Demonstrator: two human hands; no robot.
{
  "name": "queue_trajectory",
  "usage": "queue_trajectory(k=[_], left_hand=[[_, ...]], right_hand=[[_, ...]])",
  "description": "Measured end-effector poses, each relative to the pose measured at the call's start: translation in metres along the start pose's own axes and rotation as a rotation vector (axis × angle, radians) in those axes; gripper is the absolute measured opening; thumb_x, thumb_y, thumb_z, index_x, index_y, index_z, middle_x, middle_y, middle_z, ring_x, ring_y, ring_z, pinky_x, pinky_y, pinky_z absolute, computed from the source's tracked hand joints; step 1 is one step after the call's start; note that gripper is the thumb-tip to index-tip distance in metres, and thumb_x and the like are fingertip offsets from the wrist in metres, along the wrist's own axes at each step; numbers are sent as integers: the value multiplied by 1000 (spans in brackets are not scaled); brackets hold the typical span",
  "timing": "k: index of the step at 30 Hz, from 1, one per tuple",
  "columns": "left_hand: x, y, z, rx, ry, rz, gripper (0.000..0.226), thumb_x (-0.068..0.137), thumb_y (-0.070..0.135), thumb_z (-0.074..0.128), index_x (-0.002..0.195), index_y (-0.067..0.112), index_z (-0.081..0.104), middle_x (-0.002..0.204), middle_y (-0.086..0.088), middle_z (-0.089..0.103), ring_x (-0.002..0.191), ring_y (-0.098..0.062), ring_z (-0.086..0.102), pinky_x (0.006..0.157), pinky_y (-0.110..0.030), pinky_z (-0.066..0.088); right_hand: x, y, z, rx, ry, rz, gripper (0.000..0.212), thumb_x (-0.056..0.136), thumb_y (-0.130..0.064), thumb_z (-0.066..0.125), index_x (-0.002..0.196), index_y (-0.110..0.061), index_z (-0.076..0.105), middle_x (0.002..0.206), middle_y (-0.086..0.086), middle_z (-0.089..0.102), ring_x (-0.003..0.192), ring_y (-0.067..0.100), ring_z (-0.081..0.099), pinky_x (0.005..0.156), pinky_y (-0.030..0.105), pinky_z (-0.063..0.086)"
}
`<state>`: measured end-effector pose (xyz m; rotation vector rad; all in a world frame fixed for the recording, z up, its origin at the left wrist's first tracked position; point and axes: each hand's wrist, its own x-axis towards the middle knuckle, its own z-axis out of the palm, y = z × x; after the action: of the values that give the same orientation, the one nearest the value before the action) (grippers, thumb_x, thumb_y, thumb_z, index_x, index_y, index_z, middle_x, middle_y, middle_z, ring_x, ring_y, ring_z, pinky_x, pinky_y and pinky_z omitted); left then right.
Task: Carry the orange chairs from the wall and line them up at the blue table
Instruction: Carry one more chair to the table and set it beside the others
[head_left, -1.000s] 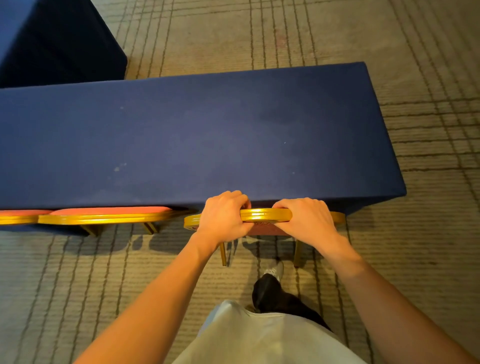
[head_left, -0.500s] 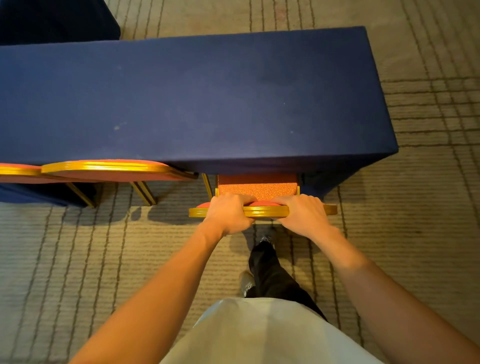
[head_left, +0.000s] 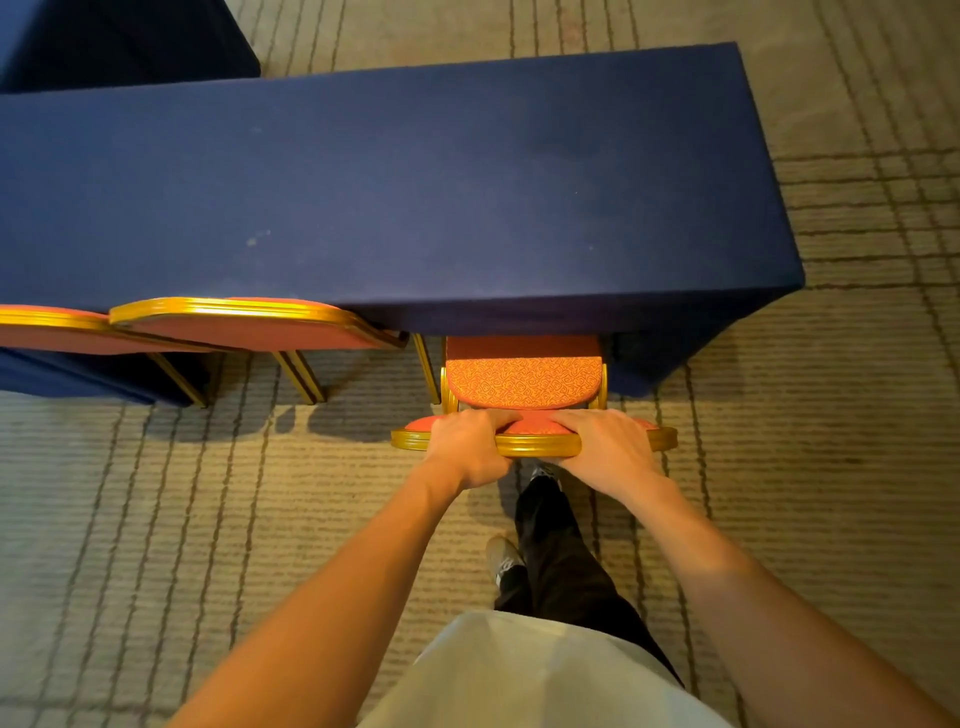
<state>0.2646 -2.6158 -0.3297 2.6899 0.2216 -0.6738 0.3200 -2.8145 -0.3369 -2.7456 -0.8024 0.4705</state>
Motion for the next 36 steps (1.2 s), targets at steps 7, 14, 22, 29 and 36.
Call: queue_trajectory(k=[7,14,22,29,36], left_hand=[[-21,0,17,-287,180,31,47,80,37,78,126,35,70,115,12,74,106,-13,64,96,-34,49],[-60,2,7,-1132,263,-173,17,94,10,70,109,17,75,111,4,73,101,-6,68,95,-30,54],[-86,-5,34,-1892,-4,-679,15,100,27,61,105,14,63,112,-9,69,102,-26,67,90,-37,55],[-40,16,17,-2247,-57,-640,33,99,24,62,125,5,58,130,-22,59,119,-41,63,93,-51,57],[-17,12,13,-2163,-16,-607,18,98,5,51,114,1,60,111,-22,65,111,-37,63,105,-56,50]], right_hand=[[-24,-4,2,199,19,82,62,76,-62,74,132,-38,59,128,-18,63,117,13,57,100,34,41],[-59,-37,-6,927,244,257,34,93,-19,69,122,-35,65,126,-18,60,121,2,52,102,25,44],[-77,-58,8,1615,139,892,26,101,-31,59,116,-10,63,110,10,69,107,25,67,90,39,58],[-38,-49,13,2074,70,901,52,94,-39,68,140,-23,50,132,15,62,120,31,62,104,50,50],[-11,-41,18,2128,126,939,51,93,-19,70,140,-16,50,129,17,67,111,35,70,87,50,59]])
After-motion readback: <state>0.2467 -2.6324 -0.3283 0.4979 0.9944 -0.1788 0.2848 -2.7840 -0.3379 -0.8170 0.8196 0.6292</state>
